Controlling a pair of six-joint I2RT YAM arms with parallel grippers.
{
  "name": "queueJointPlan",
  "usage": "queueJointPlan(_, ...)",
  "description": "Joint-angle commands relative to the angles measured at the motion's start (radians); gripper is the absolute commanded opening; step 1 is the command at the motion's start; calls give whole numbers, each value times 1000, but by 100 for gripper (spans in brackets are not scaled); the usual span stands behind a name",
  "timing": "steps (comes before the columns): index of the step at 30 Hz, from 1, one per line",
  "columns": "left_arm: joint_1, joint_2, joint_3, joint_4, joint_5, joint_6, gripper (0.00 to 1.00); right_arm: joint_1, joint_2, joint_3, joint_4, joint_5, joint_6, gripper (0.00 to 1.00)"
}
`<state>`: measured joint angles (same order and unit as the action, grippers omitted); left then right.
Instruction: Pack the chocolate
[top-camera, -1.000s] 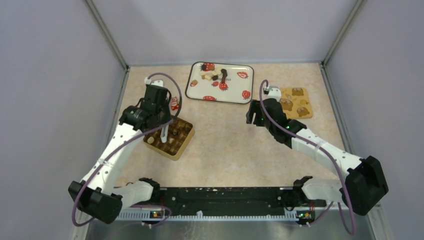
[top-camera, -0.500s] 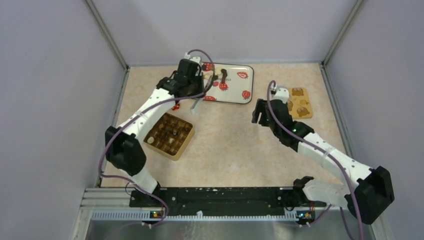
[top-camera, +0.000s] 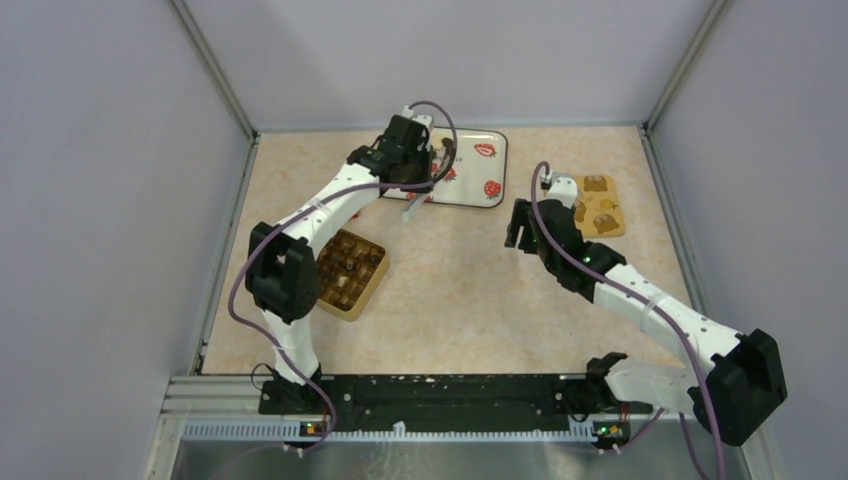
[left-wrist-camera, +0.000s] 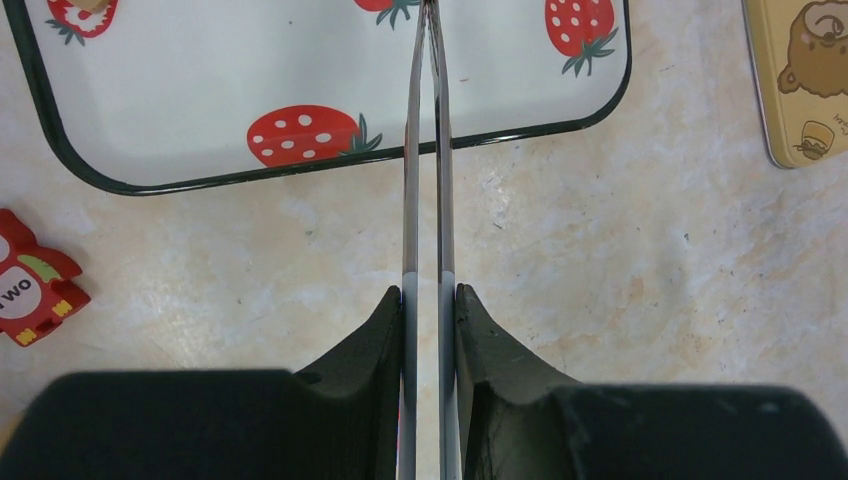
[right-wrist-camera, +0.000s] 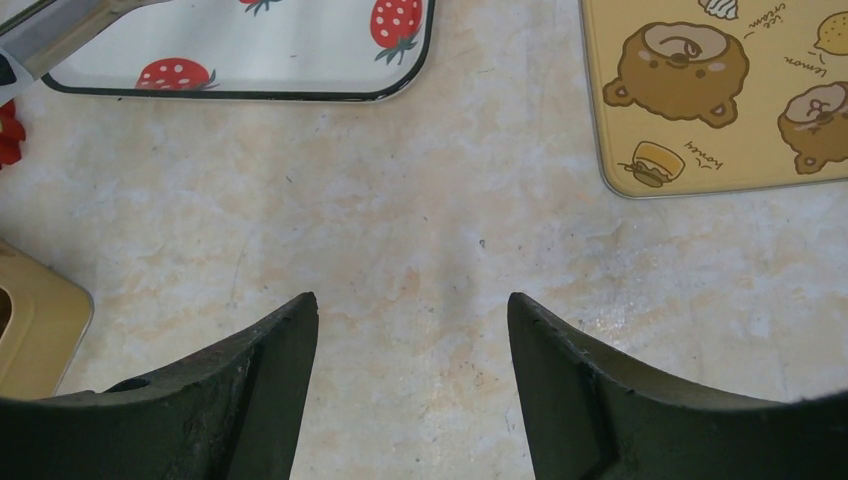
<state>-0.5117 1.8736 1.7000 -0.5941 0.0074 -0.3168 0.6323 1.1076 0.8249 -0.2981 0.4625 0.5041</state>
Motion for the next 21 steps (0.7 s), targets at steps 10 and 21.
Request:
queueJointPlan(10,-4,62,82,72,-43,31,20,9,15,50,37,11,-14,68)
queueJointPlan(21,-4,178,200,39,-110,36,43,9,1,42,25,20,-7,68)
